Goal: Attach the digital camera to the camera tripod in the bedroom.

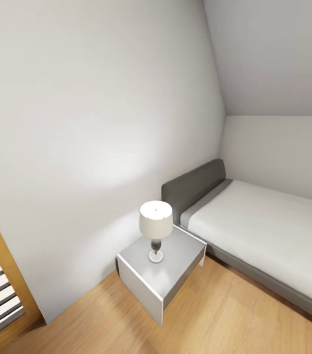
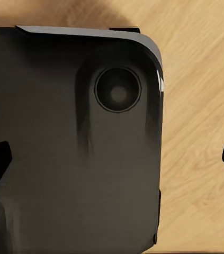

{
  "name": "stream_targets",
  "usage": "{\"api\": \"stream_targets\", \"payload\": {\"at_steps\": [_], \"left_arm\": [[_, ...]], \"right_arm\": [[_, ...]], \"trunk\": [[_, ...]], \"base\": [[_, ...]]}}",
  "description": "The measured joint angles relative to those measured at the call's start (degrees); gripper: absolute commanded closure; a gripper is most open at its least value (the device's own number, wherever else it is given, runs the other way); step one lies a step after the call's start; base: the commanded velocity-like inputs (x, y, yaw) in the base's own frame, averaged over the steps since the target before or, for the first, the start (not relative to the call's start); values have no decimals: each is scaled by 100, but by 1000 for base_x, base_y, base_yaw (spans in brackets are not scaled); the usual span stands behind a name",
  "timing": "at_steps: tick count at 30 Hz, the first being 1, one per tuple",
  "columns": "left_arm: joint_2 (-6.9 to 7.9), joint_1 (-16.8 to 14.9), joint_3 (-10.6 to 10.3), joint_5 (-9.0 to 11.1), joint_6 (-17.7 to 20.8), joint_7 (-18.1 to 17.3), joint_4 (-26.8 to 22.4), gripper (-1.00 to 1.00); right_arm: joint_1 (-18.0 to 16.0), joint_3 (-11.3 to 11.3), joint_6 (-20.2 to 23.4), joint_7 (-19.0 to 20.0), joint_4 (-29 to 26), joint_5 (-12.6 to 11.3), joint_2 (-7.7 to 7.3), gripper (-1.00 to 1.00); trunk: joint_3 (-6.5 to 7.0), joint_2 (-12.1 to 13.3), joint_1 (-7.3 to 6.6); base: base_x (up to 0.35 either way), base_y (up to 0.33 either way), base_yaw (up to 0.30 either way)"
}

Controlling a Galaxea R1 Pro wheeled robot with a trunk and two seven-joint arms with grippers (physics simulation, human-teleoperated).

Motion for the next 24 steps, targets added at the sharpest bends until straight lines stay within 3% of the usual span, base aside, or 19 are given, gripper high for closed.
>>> {"api": "stream_targets", "payload": {"at_steps": [17, 24], "left_arm": [[0, 0, -16, 56, -33, 1, 13, -100], [-6, 0, -16, 74, -442, 1, 78, -100]], "right_arm": [[0, 3, 2, 6, 0, 14, 18, -100], [0, 21, 2, 1, 0, 44, 26, -100]], "trunk": [[0, 0, 0], [0, 0, 0]], "base": [[0, 0, -289], [0, 0, -289]]}}
